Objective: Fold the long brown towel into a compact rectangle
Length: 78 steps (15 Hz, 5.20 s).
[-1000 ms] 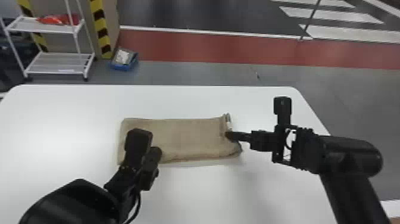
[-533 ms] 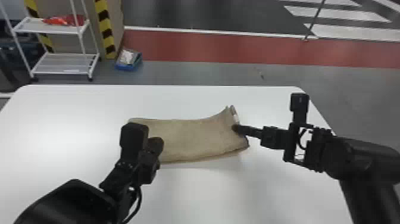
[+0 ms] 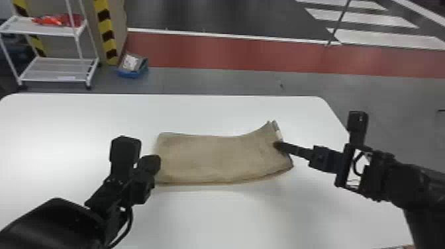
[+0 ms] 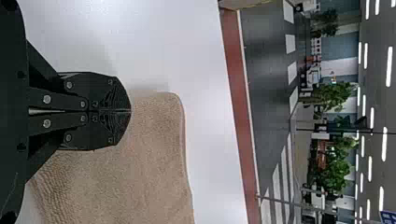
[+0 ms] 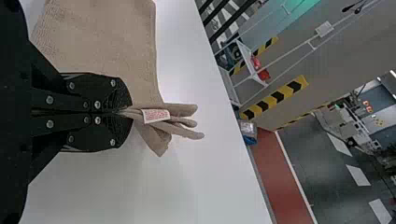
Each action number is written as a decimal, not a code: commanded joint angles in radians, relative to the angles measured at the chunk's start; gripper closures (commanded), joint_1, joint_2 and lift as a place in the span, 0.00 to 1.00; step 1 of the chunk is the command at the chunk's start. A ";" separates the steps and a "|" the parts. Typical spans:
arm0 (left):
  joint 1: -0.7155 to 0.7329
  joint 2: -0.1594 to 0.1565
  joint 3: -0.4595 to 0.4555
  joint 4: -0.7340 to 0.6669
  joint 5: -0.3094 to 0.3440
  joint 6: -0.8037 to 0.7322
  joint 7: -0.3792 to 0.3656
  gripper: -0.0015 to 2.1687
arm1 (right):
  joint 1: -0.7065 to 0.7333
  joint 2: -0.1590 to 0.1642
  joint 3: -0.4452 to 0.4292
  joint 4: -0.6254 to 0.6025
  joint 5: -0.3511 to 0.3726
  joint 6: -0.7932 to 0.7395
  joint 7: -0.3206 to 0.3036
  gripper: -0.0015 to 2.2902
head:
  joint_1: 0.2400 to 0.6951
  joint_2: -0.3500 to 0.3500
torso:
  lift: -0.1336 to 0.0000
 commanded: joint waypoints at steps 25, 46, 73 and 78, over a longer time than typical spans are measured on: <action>0.062 -0.007 -0.089 -0.038 0.025 0.047 0.008 0.86 | 0.006 0.222 0.272 -0.003 -0.078 -0.103 -0.056 0.54 | 1.00 0.48 | 0.08; 0.052 -0.005 -0.052 -0.016 0.052 -0.005 0.009 0.70 | 0.405 0.140 0.030 -0.400 0.116 -0.063 0.142 0.89 | 1.00 0.32 | 0.08; 0.137 0.075 0.149 0.001 0.204 -0.291 -0.091 0.26 | 0.126 0.156 0.113 -0.115 0.216 -0.349 0.050 0.89 | 1.00 0.58 | 0.08; 0.100 0.076 0.133 0.114 0.187 -0.447 -0.086 0.66 | 0.327 0.134 -0.252 -0.173 -0.038 -0.441 0.256 0.89 | 1.00 0.37 | 0.08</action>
